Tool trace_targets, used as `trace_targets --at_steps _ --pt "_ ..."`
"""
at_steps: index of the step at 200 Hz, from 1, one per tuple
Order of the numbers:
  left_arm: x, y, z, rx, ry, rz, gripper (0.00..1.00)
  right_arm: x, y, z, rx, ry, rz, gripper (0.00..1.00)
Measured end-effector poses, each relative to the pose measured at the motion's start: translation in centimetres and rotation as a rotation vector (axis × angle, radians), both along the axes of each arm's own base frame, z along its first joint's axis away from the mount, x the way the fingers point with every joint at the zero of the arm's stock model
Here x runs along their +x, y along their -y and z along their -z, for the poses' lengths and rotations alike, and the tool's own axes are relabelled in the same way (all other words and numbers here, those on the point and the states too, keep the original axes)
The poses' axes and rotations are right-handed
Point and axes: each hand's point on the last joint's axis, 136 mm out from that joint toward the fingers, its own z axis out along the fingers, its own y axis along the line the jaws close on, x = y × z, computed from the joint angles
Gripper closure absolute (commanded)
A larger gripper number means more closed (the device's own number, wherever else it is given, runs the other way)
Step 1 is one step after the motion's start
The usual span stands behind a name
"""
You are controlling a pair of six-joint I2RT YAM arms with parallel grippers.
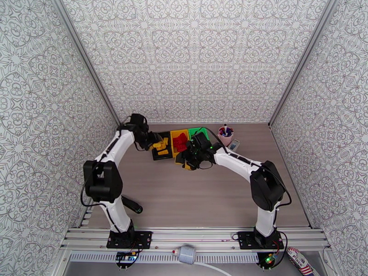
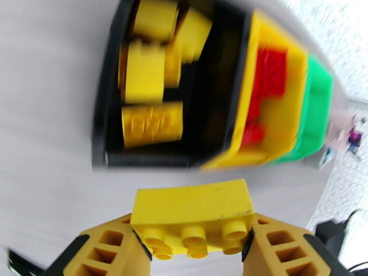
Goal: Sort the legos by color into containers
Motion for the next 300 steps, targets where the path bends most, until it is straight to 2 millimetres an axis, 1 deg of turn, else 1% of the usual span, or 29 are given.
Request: trace_targets --at_steps 10,19,25,35,61,65,76,96,111,123,140,159,172,173,177,187,204,216,229,236,250,257,260,266,270,273,277,285,300 --pt "1.2 -0.2 -0.2 -0.004 0.009 0.005 0.43 0.0 0.0 0.0 -0.003 -0.003 0.001 0.43" --pt "2.2 -0.3 -0.1 -0.007 0.014 0.016 0.36 0.0 0.1 0.0 -0.006 -0.007 0.002 0.43" --pt "2.6 -0.1 -0.1 -0.013 0.013 0.023 0.31 0.0 0.2 0.1 -0.008 -0.009 0.003 0.43" --pt "3.2 0.1 0.0 -0.019 0.016 0.036 0.25 0.0 0.4 0.2 -0.014 -0.015 0.007 0.43" --pt "2.9 0.5 -0.3 -0.034 0.010 0.057 0.15 0.4 1.2 0.6 -0.028 -0.024 0.028 0.42" --pt "2.9 0.5 -0.3 -0.038 0.009 0.058 0.08 0.4 1.5 0.8 -0.033 -0.028 0.033 0.42" --pt "2.8 0.6 -0.5 -0.041 0.015 0.064 0.01 0.3 2.4 1.3 -0.047 -0.039 0.047 0.42" --pt "1.2 0.6 -1.1 -0.043 0.015 0.071 0.01 -0.1 4.2 1.9 -0.079 -0.050 0.069 0.40" --pt "-0.4 0.6 -2.3 -0.042 0.034 0.072 0.01 -0.2 5.6 1.8 -0.110 -0.040 0.079 0.38" --pt "-1.8 0.5 -3.9 -0.039 0.072 0.074 0.01 -0.2 6.8 1.4 -0.138 -0.019 0.086 0.36" --pt "-3.9 0.4 -6.9 -0.032 0.154 0.072 0.01 0.0 8.6 0.6 -0.178 0.021 0.099 0.36" --pt "-6.0 -0.1 -10.0 -0.009 0.257 0.065 0.01 0.4 11.5 -0.3 -0.251 0.073 0.131 0.35" --pt "-7.4 -0.5 -11.9 0.021 0.327 0.057 0.01 0.8 14.2 -0.8 -0.320 0.108 0.168 0.35" --pt "-7.6 -0.6 -12.1 0.025 0.336 0.057 0.01 1.0 14.6 -0.9 -0.332 0.115 0.175 0.35" --pt "-8.0 -0.8 -12.6 0.038 0.355 0.055 0.01 1.1 15.2 -1.0 -0.347 0.122 0.185 0.35" --pt "-8.9 -1.2 -13.7 0.065 0.402 0.047 0.01 1.7 17.7 -1.9 -0.403 0.153 0.230 0.35" --pt "-10.2 -2.3 -15.1 0.127 0.486 0.029 0.01 2.8 21.7 -4.0 -0.493 0.223 0.314 0.34" --pt "-11.2 -3.3 -15.8 0.178 0.543 0.004 0.01 3.6 24.5 -6.3 -0.560 0.293 0.389 0.33" --pt "-12.1 -4.5 -16.2 0.240 0.599 -0.036 0.01 4.1 27.1 -9.0 -0.632 0.379 0.472 0.31" --pt "-12.6 -5.3 -16.3 0.279 0.637 -0.065 0.01 4.1 28.4 -10.4 -0.668 0.422 0.515 0.28" --pt "-13.6 -6.6 -16.4 0.351 0.728 -0.112 0.01 3.9 30.8 -13.2 -0.734 0.509 0.596 0.25" --pt "-14.2 -7.2 -16.0 0.386 0.774 -0.133 0.01 3.8 31.9 -14.4 -0.764 0.550 0.635 0.32" --pt "-14.5 -7.4 -15.8 0.400 0.792 -0.142 0.01 3.7 32.2 -14.7 -0.775 0.561 0.645 0.32" --pt "-15.0 -7.8 -15.3 0.426 0.827 -0.157 0.01 3.6 33.2 -15.5 -0.799 0.602 0.687 0.25" --pt "-15.4 -8.1 -15.2 0.446 0.861 -0.167 0.01 3.6 33.7 -15.8 -0.813 0.625 0.712 0.18" --pt "-15.5 -8.2 -14.9 0.455 0.872 -0.171 0.01 3.5 34.2 -16.0 -0.826 0.646 0.731 0.09" --pt "-15.9 -8.4 -14.8 0.471 0.905 -0.181 0.01 3.3 34.9 -16.1 -0.843 0.666 0.763 0.02" --pt "-16.4 -8.9 -14.2 0.503 0.953 -0.205 0.01 3.0 35.9 -15.9 -0.872 0.702 0.802 0.01" --pt "-17.1 -10.1 -13.2 0.558 1.007 -0.270 0.01 2.2 37.4 -14.4 -0.925 0.764 0.851 0.01"
